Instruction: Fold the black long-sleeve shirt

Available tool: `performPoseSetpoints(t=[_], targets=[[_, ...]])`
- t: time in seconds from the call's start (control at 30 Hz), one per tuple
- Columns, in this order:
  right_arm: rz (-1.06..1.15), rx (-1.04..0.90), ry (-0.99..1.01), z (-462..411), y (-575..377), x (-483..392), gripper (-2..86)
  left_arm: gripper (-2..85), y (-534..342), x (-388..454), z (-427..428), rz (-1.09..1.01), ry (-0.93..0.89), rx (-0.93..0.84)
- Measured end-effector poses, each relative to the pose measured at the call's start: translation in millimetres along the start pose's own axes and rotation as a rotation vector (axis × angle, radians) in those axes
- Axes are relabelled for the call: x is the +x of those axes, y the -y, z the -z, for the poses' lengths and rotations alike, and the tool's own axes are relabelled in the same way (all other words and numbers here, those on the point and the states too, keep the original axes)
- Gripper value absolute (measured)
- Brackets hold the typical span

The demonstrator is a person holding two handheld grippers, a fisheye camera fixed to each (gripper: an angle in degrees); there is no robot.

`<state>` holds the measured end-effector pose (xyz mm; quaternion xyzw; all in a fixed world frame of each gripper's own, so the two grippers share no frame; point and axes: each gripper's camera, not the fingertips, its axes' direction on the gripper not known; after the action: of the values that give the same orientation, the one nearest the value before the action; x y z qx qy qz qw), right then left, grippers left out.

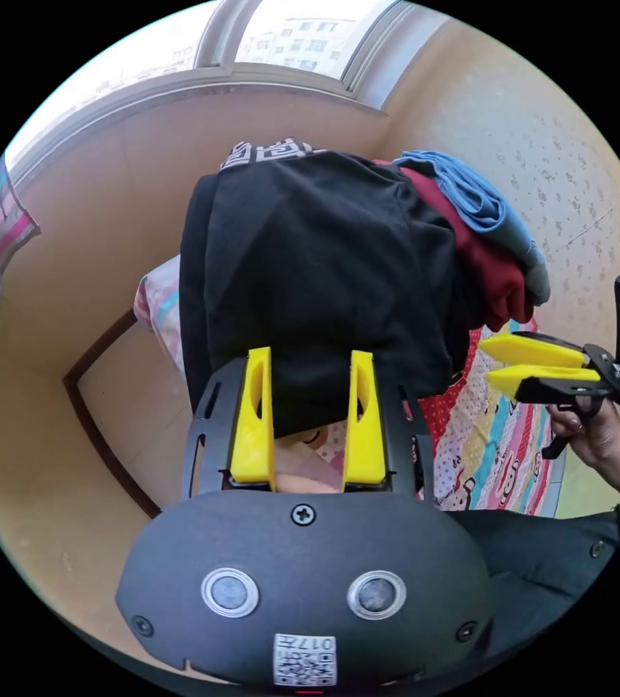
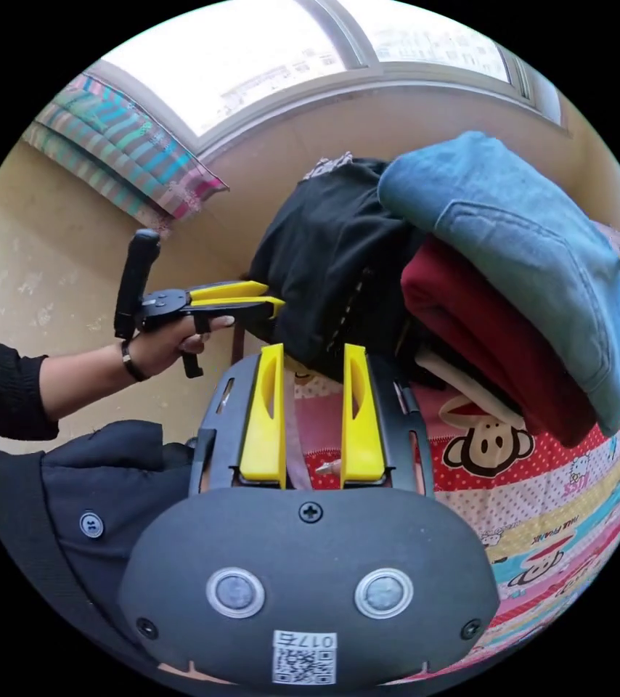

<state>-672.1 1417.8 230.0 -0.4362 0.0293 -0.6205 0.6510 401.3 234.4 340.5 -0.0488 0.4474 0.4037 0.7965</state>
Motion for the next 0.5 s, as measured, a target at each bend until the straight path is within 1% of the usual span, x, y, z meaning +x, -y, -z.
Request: performPoseSetpoints(t=[0.07, 0.13, 0.27, 0.33, 0.37, 0.4, 0.43, 0.5], targets=[[0.035, -0.062, -0.034, -17.0, 4.5, 5.7, 11.7, 13.8, 11.3, 0.7, -1.9, -0.012, 0.013, -0.030], [0.038, -0.066, -0.034, -25.2, 8.3, 12.5, 10.9, 12.7, 20.8, -3.6, -2.6, -0.013, -0.007, -0.051], [-0.062, -0.025, 0.079, -25.4, 4.3, 28.3, 5.2, 7.7, 38.6, -19.7, 4.6, -0.017, -0.060, -0.114], [-0.043, 0.016, 0.095, -15.4, -5.1, 27.4, 4.1, 4.6, 43.8, -19.9, 14.0, -0.076, -0.057, -0.131], [-0.038, 0.051, 0.119, -4.9, -12.2, 28.0, 3.7, 3.1, 44.6, -19.9, 23.5, -0.120, -0.073, -0.111], [-0.044, 0.070, 0.141, 1.6, -15.9, 29.3, 3.4, 2.3, 43.9, -23.3, 34.1, -0.138, -0.125, -0.077], [-0.064, 0.125, 0.214, 18.6, -24.7, 33.2, 3.1, 2.0, 43.7, -26.4, 39.7, -0.138, -0.163, -0.060], [-0.080, 0.231, 0.367, 49.4, -40.0, 39.9, 2.7, 1.3, 47.4, -37.7, 68.7, -0.164, -0.327, -0.008]])
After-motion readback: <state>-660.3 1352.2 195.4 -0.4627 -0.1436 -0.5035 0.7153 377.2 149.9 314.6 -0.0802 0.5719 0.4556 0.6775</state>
